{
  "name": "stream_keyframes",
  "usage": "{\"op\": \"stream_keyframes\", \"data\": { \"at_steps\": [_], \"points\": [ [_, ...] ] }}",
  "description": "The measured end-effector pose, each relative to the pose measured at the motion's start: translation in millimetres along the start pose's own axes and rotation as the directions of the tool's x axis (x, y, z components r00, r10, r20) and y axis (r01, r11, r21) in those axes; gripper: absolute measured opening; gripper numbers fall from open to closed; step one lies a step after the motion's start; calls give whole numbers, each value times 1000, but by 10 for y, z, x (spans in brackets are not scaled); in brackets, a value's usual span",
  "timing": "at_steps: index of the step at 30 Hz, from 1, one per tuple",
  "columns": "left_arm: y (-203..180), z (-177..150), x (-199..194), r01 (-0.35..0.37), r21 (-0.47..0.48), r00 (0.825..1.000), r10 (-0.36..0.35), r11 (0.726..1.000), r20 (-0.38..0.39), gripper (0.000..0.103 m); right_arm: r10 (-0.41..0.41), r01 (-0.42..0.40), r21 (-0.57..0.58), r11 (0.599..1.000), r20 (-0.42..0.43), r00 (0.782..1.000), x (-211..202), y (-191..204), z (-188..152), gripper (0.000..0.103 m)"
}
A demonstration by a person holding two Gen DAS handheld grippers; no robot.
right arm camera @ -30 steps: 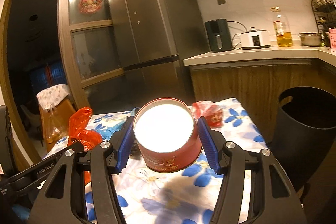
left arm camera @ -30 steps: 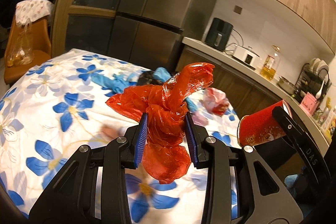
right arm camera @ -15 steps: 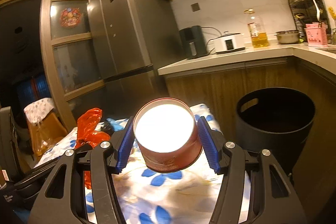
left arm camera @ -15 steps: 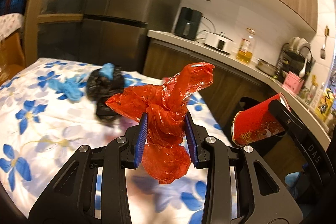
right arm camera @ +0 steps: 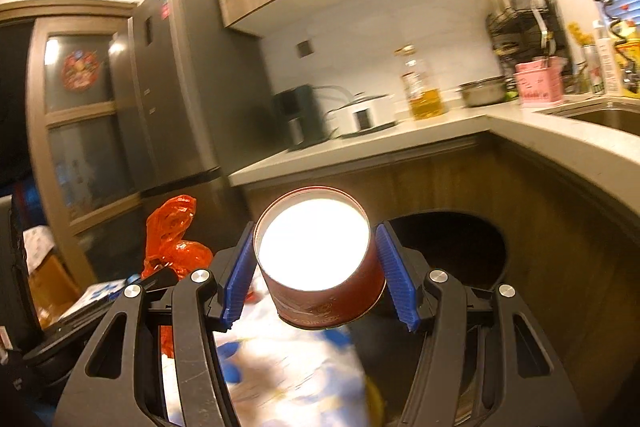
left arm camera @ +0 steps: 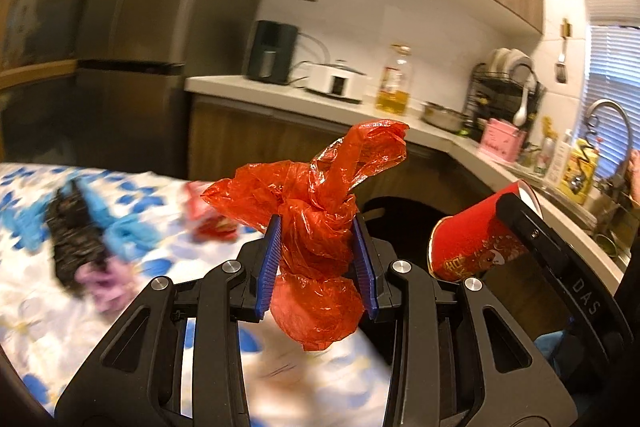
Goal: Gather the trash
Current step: 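Carry the red plastic bag and red cup in both tools over the black bin, then open both tools to drop the red bag and cup into the bin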
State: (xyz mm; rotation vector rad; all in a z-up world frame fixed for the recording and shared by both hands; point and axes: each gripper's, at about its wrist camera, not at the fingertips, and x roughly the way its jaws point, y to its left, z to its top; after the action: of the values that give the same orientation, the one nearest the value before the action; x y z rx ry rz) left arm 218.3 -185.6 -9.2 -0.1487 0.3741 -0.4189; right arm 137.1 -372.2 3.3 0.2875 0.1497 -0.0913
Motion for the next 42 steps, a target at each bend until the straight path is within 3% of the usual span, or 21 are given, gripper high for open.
{"op": "stream_keyframes", "data": {
  "at_steps": [7, 14, 33, 42],
  "points": [
    [-446, 76, 447, 113, 34, 994, -113, 993, 5, 34, -100, 99, 30, 995, 32, 995, 131, -408, 135, 58],
    [-720, 91, 788, 186, 62, 982, -186, 981, 1, 34, -139, 138, 32, 990, 30, 990, 273, -612, 155, 58],
    [-739, -41, 1383, 264, 40, 961, -259, 964, -99, 36, -167, 168, 36, 985, -28, 986, 636, -811, 94, 59],
    [-658, -97, 1454, 292, 22, 950, -287, 956, -124, 53, -175, 178, 51, 983, -56, 983, 741, -863, 43, 59]
  ]
}}
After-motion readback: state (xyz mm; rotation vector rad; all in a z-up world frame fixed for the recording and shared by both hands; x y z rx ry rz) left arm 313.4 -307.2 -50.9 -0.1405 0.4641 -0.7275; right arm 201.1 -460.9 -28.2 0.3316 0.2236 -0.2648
